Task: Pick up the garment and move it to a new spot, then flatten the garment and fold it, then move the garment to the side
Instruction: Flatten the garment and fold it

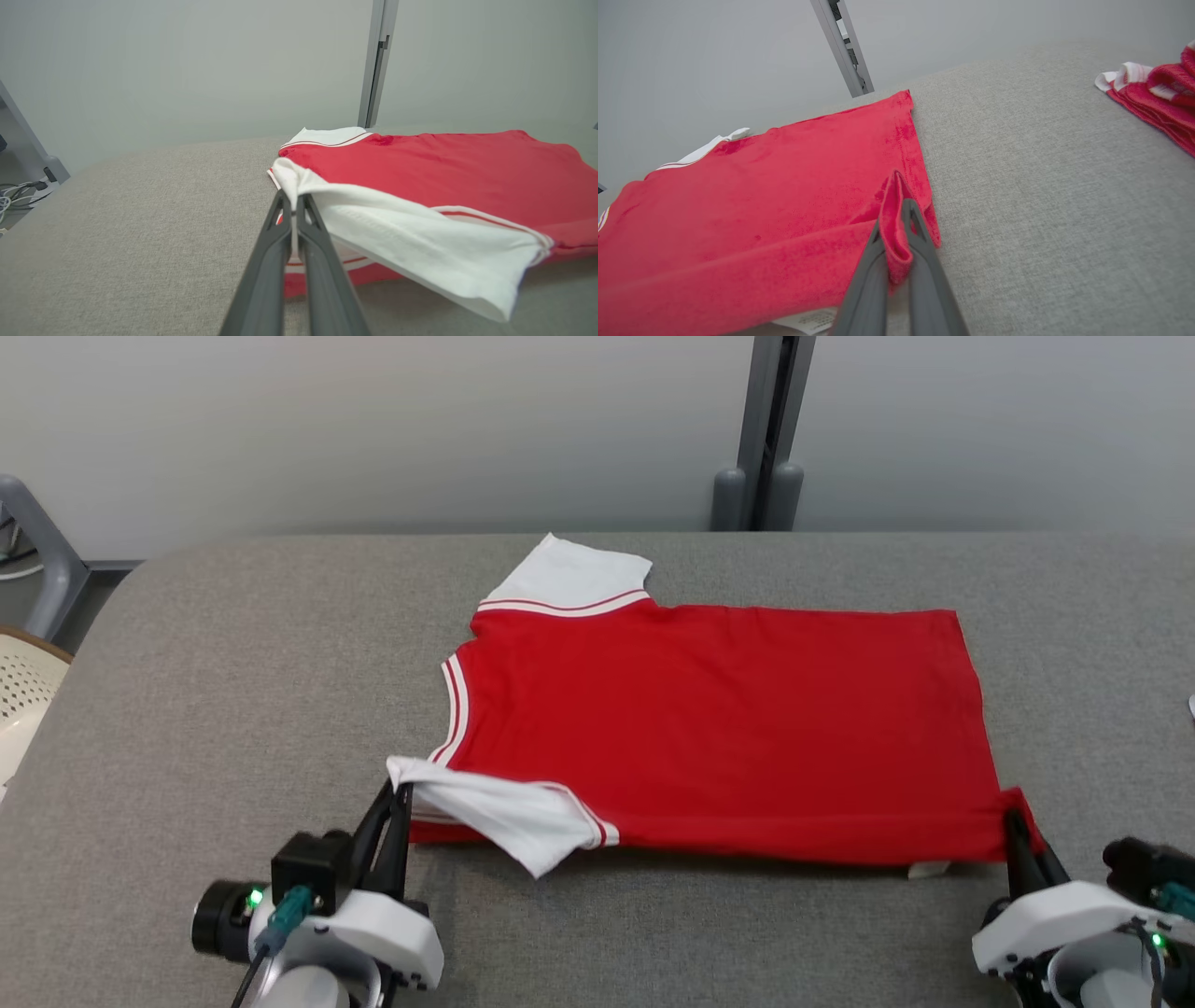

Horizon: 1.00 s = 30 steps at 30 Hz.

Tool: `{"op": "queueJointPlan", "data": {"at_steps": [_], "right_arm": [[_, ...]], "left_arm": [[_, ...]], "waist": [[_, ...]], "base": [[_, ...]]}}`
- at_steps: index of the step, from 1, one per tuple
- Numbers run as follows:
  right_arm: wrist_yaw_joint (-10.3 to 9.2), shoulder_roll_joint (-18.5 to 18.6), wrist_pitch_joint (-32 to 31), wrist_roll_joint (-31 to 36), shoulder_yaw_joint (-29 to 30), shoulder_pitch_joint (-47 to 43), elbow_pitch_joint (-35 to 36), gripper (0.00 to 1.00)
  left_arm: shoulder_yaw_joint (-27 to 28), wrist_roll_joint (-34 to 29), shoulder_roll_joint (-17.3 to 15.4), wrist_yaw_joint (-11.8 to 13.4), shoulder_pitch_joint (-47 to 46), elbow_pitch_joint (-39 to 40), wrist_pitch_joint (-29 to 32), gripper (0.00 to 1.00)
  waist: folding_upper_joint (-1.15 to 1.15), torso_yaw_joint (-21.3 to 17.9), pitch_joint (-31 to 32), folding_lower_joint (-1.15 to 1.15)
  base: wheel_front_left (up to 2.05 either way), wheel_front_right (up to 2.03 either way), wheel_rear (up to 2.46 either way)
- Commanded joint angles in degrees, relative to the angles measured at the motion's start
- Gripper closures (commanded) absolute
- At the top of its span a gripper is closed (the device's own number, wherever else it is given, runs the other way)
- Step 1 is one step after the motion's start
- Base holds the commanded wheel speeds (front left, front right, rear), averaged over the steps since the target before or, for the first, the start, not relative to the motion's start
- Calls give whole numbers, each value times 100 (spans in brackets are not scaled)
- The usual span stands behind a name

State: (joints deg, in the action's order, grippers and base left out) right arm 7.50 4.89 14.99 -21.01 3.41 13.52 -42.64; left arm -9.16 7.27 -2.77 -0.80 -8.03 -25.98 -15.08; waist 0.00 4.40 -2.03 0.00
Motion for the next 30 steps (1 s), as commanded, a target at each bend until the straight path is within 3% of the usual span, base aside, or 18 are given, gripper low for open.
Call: {"op": "queueJointPlan", "data": {"at_steps": [1, 12, 28, 29, 30], "right_arm": [[-2, 83, 24, -18, -46, 267, -39, 100], [-2, 222, 24, 158, -280, 1323, -396, 100], [-2, 157, 24, 459, -153, 2056, -556, 100], [-2, 140, 24, 477, -142, 2087, -562, 71], [-2, 127, 24, 494, -131, 2110, -562, 28]], "left_arm": [[39, -100, -27, -45, -344, -64, -9, 100], [128, -345, -27, -47, -1617, -735, -9, 100], [178, -533, -43, 17, -2497, -1115, -9, 100], [184, -521, -43, 29, -2518, -1139, -9, 100], [192, -518, -42, 36, -2523, -1144, -9, 100]], "waist": [[0, -59, -256, 0], [0, -131, -1023, 0], [0, -158, -1638, 0], [0, -164, -1651, 0], [0, -170, -1663, 0]], "base": [[0, 0, 0], [0, 0, 0], [0, 0, 0], [0, 0, 0], [0, 0, 0]]}}
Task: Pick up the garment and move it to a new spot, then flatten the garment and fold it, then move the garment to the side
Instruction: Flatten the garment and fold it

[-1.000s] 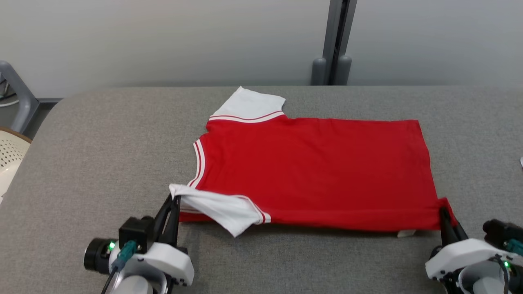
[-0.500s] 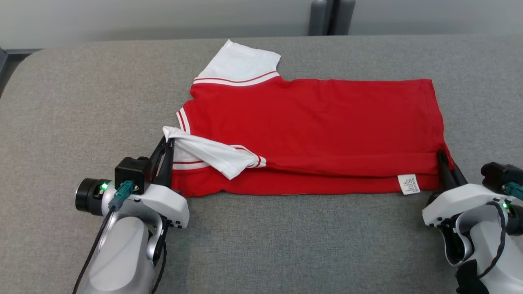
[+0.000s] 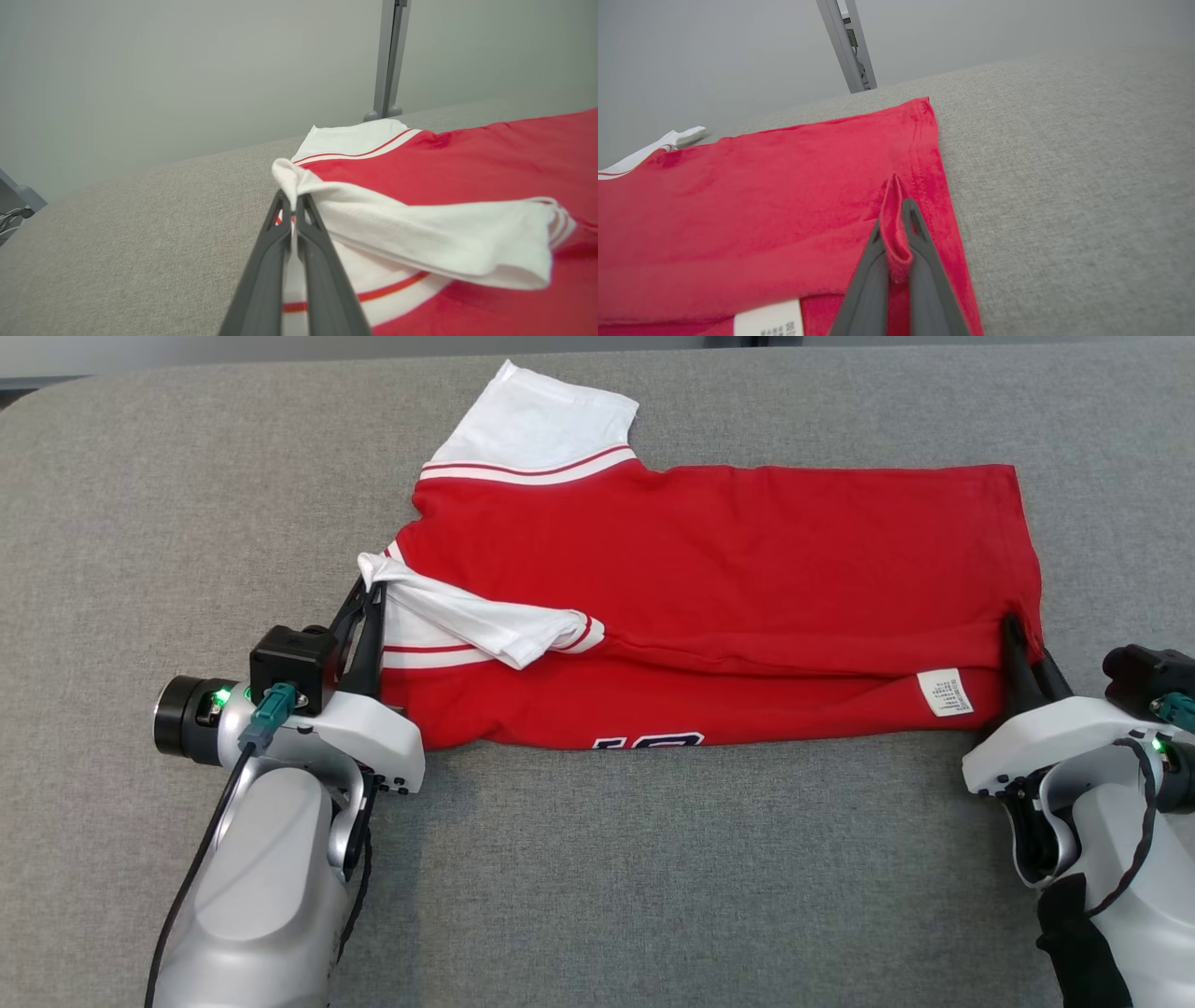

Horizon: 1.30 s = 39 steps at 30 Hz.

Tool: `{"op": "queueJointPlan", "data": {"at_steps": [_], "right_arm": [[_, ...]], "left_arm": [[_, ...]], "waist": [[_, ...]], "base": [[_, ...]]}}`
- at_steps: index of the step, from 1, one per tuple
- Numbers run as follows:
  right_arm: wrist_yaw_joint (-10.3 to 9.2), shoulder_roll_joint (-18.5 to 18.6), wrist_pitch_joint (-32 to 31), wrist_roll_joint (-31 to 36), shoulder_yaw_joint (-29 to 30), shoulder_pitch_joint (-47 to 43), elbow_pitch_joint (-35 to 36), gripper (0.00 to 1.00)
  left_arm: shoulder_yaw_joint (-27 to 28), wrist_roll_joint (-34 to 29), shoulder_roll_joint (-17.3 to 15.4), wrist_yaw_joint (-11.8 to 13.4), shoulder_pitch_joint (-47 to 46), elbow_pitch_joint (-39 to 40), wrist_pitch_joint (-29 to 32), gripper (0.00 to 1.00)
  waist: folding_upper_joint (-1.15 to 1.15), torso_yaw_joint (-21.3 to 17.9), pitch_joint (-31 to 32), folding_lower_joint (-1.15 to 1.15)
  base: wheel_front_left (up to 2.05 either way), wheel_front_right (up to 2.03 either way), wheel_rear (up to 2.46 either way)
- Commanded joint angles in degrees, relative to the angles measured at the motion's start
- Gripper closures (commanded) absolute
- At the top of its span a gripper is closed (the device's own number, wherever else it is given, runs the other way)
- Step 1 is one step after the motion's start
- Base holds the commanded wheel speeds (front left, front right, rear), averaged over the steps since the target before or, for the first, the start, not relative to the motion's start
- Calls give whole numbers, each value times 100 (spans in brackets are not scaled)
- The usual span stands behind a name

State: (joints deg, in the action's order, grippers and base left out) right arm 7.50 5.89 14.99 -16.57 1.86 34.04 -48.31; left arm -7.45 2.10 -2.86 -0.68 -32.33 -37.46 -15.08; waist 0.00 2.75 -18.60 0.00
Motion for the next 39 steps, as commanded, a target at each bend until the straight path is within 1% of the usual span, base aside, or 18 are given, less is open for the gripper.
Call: {"op": "queueJointPlan", "data": {"at_steps": [1, 2, 3, 7, 10, 13, 17, 22, 32, 33, 34, 35, 36, 37, 38, 39], "right_arm": [[-2, 18, 24, 73, 30, 65, 17, 0], [-2, 12, 24, 70, 59, 65, 66, 0], [-2, 5, 24, 73, 94, 47, 123, 0], [-2, 29, 24, 156, 257, -210, 422, 0], [-1, 31, 24, 223, 314, -444, 657, 0], [-1, 53, 24, 239, 345, -779, 827, 0], [-1, 64, 24, 222, 298, -1133, 858, 0], [-1, 43, 24, 175, 249, -1339, 725, 0], [-1, -19, 12, -4, 327, -993, 279, 0], [-1, -20, 11, 3, 323, -965, 209, 4], [-1, -20, 11, 3, 323, -965, 209, 4], [-1, -28, 3, -45, 297, -907, 57, 58], [-1, -28, 3, -45, 297, -907, 57, 58], [-1, -28, 3, -52, 280, -877, 16, 84], [-1, -39, 3, -57, 267, -859, 10, 100], [-1, -41, 4, -66, 261, -854, 16, 100]], "left_arm": [[29, 9, -33, 47, -82, -4, -9, 100], [42, 26, -32, 74, -61, 12, -9, 23], [62, 42, -31, 105, -23, 53, -9, 0], [159, 143, -25, 244, 256, 273, -8, 0], [204, 219, -20, 282, 498, 484, -9, 0], [139, 363, -18, 302, 840, 625, -8, 0], [20, 519, -19, 348, 1208, 765, -9, 0], [-93, 642, -20, 417, 1516, 926, -9, 0], [-182, 718, -19, 452, 1495, 955, -9, 0], [-182, 713, -19, 446, 1490, 951, -9, 0], [-182, 713, -19, 446, 1490, 951, -9, 0], [-187, 717, -19, 436, 1477, 918, -9, 0], [-187, 717, -19, 436, 1477, 918, -9, 0], [-190, 725, -18, 436, 1472, 906, -9, 0], [-193, 738, -19, 436, 1470, 902, -9, 0], [-190, 749, -20, 435, 1476, 896, -9, 0]], "waist": [[0, -9, -11, 0], [0, -12, -13, 0], [0, -15, -12, 0], [0, -14, 59, 0], [0, -17, 154, 0], [0, -16, 268, 0], [0, -13, 385, 0], [0, 4, 435, 0], [0, 101, 315, 0], [0, 107, 302, 0], [0, 107, 302, 0], [0, 123, 280, 0], [0, 123, 280, 0], [0, 130, 275, 0], [0, 135, 271, 0], [0, 137, 268, 0]], "base": [[0, 0, 0], [0, 0, 0], [0, 0, 0], [0, 0, 0], [0, 0, 0], [0, 0, 0], [0, 0, 0], [0, 0, 0], [0, 0, 0], [0, 0, 0], [0, 0, 0], [0, 0, 0], [0, 0, 0], [0, 0, 0], [0, 0, 0], [0, 0, 0]]}}
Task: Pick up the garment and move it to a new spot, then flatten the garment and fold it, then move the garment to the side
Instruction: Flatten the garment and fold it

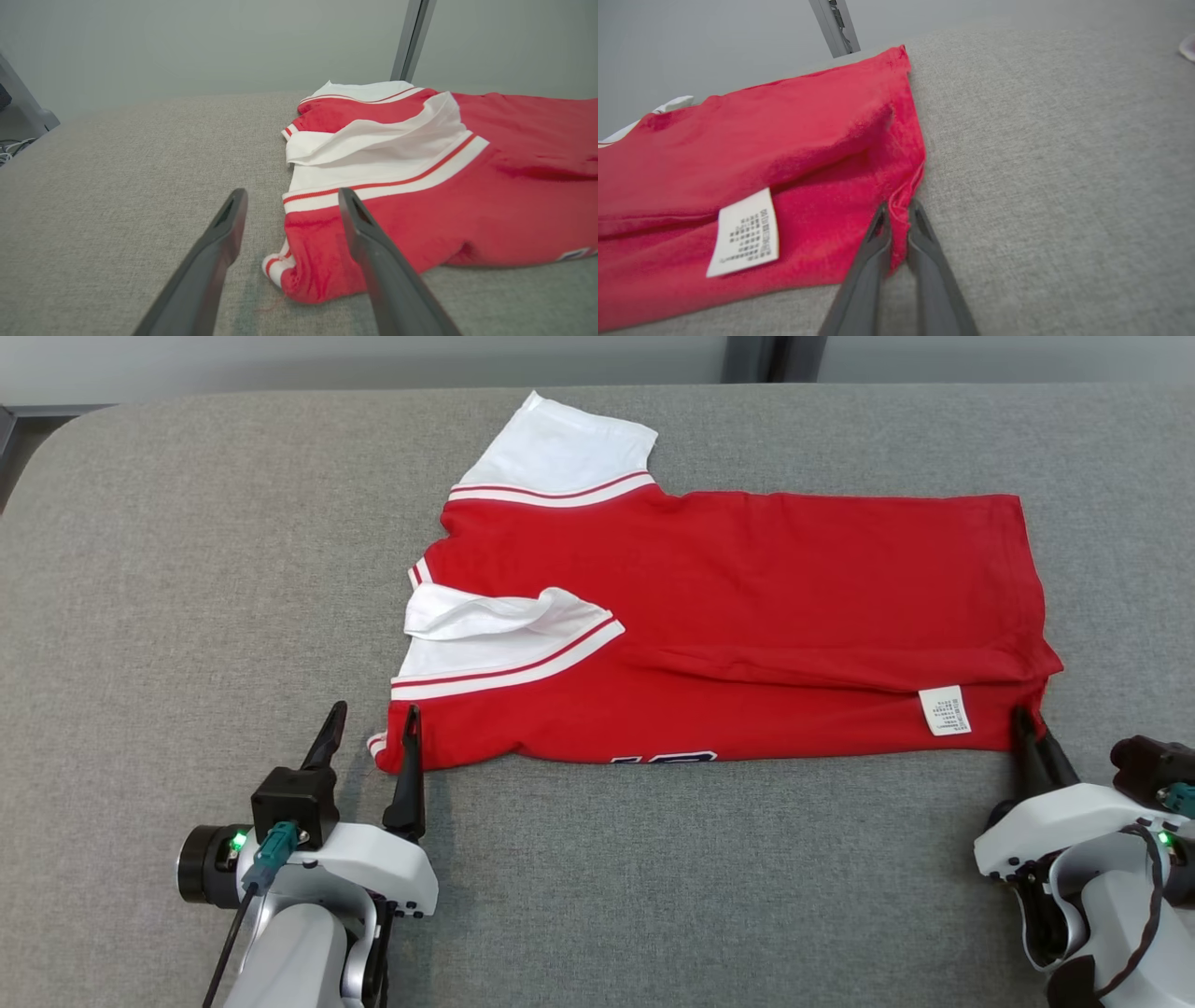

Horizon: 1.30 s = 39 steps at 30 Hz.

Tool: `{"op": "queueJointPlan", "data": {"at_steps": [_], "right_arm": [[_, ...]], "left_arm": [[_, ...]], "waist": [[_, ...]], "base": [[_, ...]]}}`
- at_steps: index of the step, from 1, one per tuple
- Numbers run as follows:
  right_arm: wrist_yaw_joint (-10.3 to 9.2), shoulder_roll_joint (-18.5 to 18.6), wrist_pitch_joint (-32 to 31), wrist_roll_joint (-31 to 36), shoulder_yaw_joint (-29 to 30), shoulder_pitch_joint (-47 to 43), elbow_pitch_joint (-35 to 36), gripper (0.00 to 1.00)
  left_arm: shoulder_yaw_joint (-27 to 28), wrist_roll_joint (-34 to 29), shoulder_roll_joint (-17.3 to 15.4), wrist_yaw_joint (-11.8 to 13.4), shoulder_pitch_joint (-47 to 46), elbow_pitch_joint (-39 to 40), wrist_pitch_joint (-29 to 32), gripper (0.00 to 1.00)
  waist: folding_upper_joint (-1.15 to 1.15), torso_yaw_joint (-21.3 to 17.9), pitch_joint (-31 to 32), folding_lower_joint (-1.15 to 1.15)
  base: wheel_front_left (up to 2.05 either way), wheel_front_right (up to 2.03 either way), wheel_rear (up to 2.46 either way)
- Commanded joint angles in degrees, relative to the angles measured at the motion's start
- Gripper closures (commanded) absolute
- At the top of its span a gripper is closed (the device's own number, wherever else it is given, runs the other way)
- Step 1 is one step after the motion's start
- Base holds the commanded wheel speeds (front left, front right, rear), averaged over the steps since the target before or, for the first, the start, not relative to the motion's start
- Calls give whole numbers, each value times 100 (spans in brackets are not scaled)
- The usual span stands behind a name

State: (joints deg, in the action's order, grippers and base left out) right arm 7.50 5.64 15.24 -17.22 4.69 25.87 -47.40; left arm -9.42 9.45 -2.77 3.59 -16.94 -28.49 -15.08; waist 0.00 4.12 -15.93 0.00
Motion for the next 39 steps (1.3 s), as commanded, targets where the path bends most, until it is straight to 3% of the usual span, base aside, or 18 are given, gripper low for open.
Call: {"op": "queueJointPlan", "data": {"at_steps": [1, 8, 15, 19, 20, 21, 23, 39], "right_arm": [[-2, -14, -21, -8, -32, -32, -42, 100], [-2, 9, -18, -84, -87, -58, 169, 100], [-2, 10, -15, -94, -133, 0, 266, 100], [-2, 9, -15, -117, -159, 5, 304, 100], [-2, 7, -15, -113, -166, 9, 313, 100], [-2, 5, -14, -113, -168, 12, 323, 100], [-2, 3, -14, -120, -175, 17, 337, 100], [-2, -15, -13, -195, -18, -167, 524, 100]], "left_arm": [[14, 34, -28, 3, -52, -7, -9, 0], [-102, 419, -27, -133, 59, -147, -9, 0], [-188, 684, -28, 149, 63, -377, -9, 0], [-229, 763, -28, 187, -15, -526, -9, 0], [-244, 787, -26, 180, -33, -565, -8, 19], [-268, 810, -26, 168, -42, -623, -6, 53], [-303, 853, -26, 157, -64, -693, -3, 100], [1, 642, -36, 15, 184, -207, -9, 100]], "waist": [[0, 0, -3, 0], [0, -78, -47, 0], [0, -152, -108, 0], [0, -167, -128, 0], [0, -170, -131, 0], [0, -173, -135, 0], [0, -178, -142, 0], [0, -160, 362, 0]], "base": [[0, 0, 0], [0, 0, 0], [0, 0, 0], [0, 0, 0], [0, 0, 0], [0, 0, 0], [0, 0, 0], [0, 0, 0]]}}
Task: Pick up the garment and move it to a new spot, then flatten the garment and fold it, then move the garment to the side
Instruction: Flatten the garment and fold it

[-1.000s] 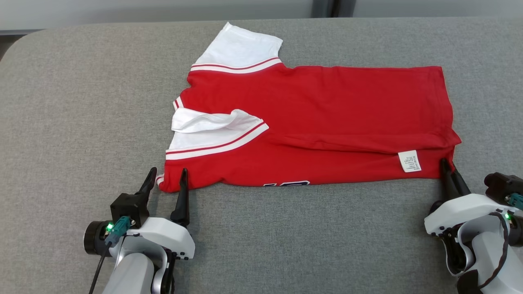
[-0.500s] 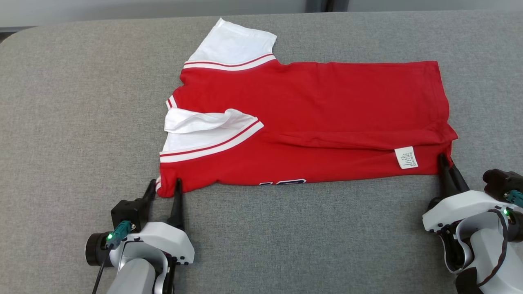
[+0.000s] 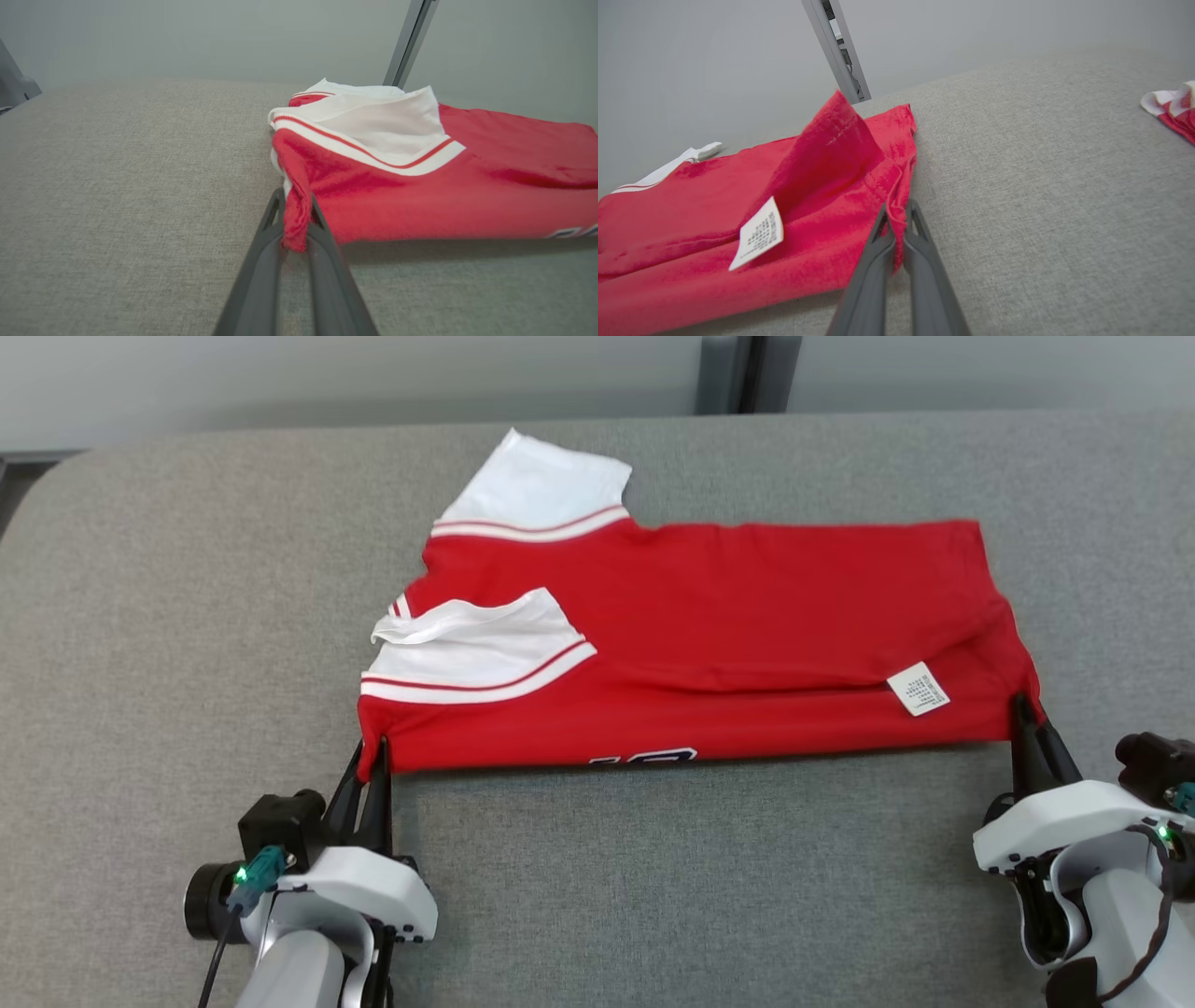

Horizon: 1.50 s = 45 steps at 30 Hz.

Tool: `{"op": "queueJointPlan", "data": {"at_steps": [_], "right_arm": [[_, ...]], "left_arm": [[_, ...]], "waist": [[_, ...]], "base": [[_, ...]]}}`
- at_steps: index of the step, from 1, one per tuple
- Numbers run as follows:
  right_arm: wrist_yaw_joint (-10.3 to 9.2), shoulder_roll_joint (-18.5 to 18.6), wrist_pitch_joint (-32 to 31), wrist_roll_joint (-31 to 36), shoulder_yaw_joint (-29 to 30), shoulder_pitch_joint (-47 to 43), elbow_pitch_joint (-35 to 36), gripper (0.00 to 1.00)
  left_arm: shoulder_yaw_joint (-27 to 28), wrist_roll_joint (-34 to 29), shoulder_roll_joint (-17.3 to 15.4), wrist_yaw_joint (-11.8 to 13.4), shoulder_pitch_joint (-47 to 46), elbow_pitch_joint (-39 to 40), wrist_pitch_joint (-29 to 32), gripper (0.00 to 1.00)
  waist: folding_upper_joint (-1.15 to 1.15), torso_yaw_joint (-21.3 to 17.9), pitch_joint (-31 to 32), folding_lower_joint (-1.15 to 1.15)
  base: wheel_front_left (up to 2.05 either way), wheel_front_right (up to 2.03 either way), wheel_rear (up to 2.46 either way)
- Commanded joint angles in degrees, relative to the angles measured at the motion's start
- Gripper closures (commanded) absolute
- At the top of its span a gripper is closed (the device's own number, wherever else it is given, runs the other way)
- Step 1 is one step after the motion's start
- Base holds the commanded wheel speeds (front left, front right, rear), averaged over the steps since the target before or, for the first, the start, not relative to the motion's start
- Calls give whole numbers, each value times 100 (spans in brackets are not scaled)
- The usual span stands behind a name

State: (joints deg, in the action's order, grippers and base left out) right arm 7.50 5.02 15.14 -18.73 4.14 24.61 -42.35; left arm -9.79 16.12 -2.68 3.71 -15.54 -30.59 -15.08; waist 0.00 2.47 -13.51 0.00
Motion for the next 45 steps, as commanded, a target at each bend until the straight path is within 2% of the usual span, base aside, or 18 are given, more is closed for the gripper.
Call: {"op": "queueJointPlan", "data": {"at_steps": [1, 12, 21, 22, 23, 24, 29, 31, 38, 45], "right_arm": [[-2, 50, -3, -55, 60, -77, 14, 100], [-2, 43, -3, -214, 155, -857, -34, 100], [-2, -66, -3, -299, 108, -1650, -134, 100], [-2, -61, -3, -255, 112, -1676, -163, 75], [-2, -51, -3, -222, 116, -1693, -186, 35], [-2, -50, -3, -209, 132, -1693, -224, 0], [-1, 28, -3, -57, 142, -1388, -139, 0], [-1, 93, -3, 21, 117, -1199, -90, 0], [-1, 421, -66, 311, -400, -127, -624, 0], [-1, 583, -254, 449, -638, 854, -1328, 0]], "left_arm": [[76, -48, -47, -8, 104, 38, -9, 100], [105, -257, -52, -185, 997, 6, -9, 100], [-112, -300, -49, -189, 1762, -182, -9, 100], [-140, -306, -48, -191, 1799, -187, -9, 66], [-167, -292, -45, -199, 1830, -205, -9, 13], [-191, -275, -44, -202, 1831, -228, -9, 0], [-185, -379, -39, -147, 1472, -79, -9, 0], [-153, -464, -39, -201, 1300, -81, -9, 0], [-301, -697, -177, -616, -46, -884, 6, 0], [-597, -906, -308, -879, -1413, -1575, 337, 0]], "waist": [[0, 6, 215, 0], [0, 17, 1201, 0], [0, 18, 1306, 0], [0, 19, 1296, 0], [0, 20, 1286, 0], [0, 22, 1264, 0], [0, 39, 1114, 0], [0, 38, 1036, 0], [0, 55, 666, 0], [0, 92, 371, 0]], "base": [[0, 0, 0], [0, 0, 0], [0, 0, 0], [0, 0, 0], [0, 0, 0], [0, 0, 0], [0, 0, 0], [0, 0, 0], [0, 0, 0], [0, 0, 0]]}}
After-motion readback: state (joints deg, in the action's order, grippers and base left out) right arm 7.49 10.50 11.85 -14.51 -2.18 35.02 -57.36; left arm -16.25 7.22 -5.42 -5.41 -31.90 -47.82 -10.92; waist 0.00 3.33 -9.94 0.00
